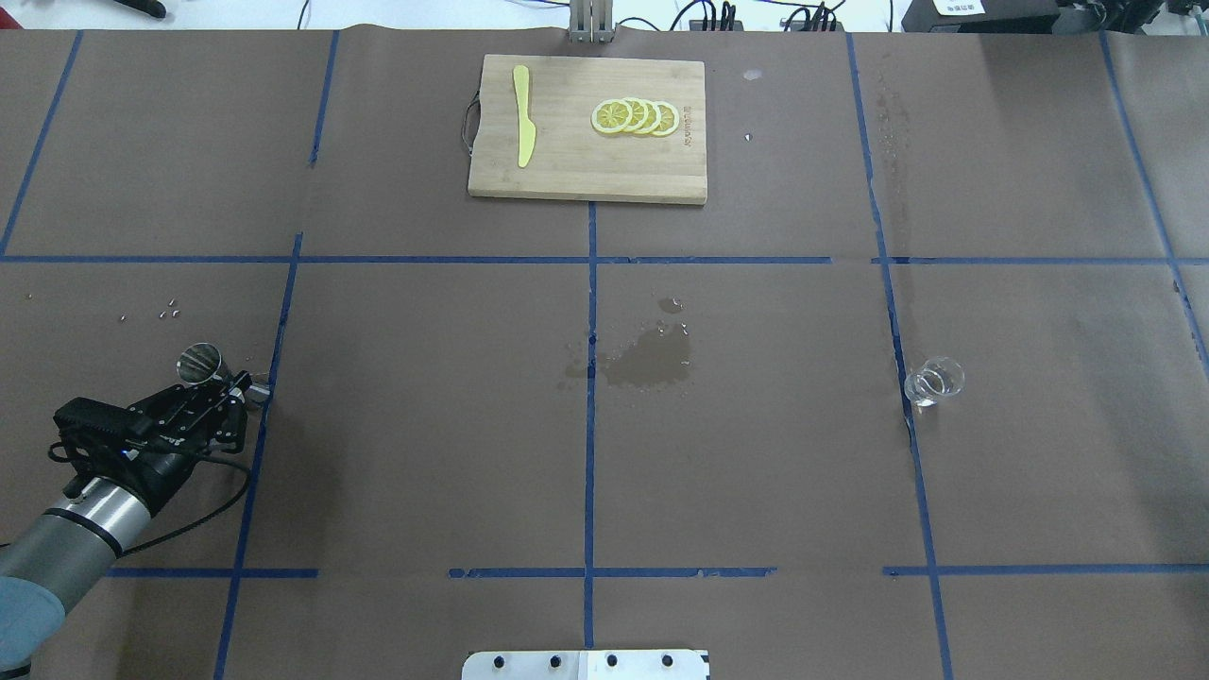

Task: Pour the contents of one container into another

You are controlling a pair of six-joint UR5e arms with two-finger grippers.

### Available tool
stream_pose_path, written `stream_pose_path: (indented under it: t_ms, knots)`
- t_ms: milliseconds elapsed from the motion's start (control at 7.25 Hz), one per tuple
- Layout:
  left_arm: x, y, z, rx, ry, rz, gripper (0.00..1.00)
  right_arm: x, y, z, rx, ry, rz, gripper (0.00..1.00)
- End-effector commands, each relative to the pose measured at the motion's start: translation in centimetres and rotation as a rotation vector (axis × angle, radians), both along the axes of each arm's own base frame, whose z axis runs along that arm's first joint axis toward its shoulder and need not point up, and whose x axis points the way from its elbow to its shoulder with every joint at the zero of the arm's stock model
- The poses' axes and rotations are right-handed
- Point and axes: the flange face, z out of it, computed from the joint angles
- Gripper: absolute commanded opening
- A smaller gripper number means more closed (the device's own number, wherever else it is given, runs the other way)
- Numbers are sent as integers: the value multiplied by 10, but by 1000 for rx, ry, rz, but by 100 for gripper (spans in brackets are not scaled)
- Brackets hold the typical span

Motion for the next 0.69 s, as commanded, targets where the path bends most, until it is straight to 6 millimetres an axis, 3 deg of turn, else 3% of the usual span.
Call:
stream_pose_path:
  t_ms: [0,276,552]
  knots:
    - [-1,0,-1,1,-1,0,11,0,0,0,1,-1,0,100]
    - [-5,-2,-8,11,5,-6,0,0,0,-1,1,-1,0,100]
    - [-9,-1,-15,72,-82,18,0,0,-1,-1,0,-1,1,100]
